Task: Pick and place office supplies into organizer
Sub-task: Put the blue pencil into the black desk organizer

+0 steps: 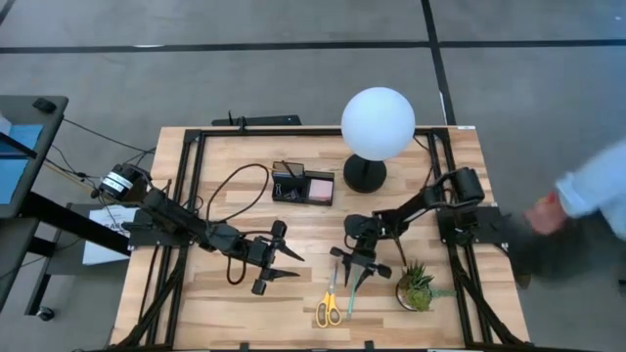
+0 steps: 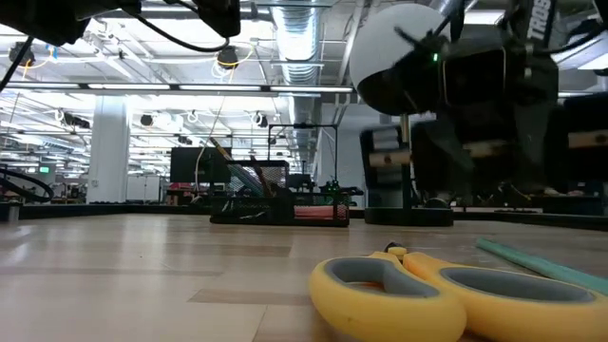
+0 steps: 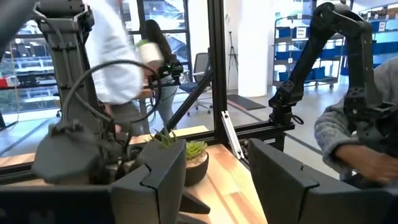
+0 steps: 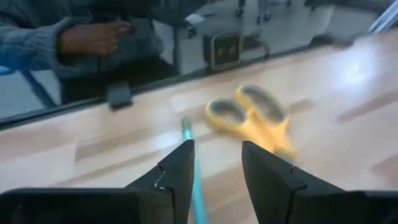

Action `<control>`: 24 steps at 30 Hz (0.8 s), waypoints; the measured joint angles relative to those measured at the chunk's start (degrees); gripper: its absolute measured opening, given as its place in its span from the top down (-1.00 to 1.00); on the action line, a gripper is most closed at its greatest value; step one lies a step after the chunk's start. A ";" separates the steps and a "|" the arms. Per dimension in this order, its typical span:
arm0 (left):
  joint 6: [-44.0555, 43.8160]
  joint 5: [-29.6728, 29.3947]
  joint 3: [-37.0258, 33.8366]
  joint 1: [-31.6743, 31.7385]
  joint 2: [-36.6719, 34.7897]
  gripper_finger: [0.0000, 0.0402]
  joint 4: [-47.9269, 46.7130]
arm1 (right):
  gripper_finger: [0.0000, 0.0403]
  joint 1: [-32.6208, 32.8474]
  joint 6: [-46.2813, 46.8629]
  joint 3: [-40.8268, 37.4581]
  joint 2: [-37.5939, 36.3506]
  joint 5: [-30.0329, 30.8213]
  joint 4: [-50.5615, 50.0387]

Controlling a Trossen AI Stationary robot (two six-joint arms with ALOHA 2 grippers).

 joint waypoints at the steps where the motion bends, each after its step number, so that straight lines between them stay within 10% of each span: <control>1: -0.26 0.02 0.00 0.00 0.00 0.17 -0.05 | 0.37 -0.14 -0.01 -0.04 0.87 -0.66 -0.12; 24: -0.90 -1.18 0.00 0.00 0.00 0.17 -1.92 | 0.45 -0.17 -20.46 0.24 2.87 7.17 -16.32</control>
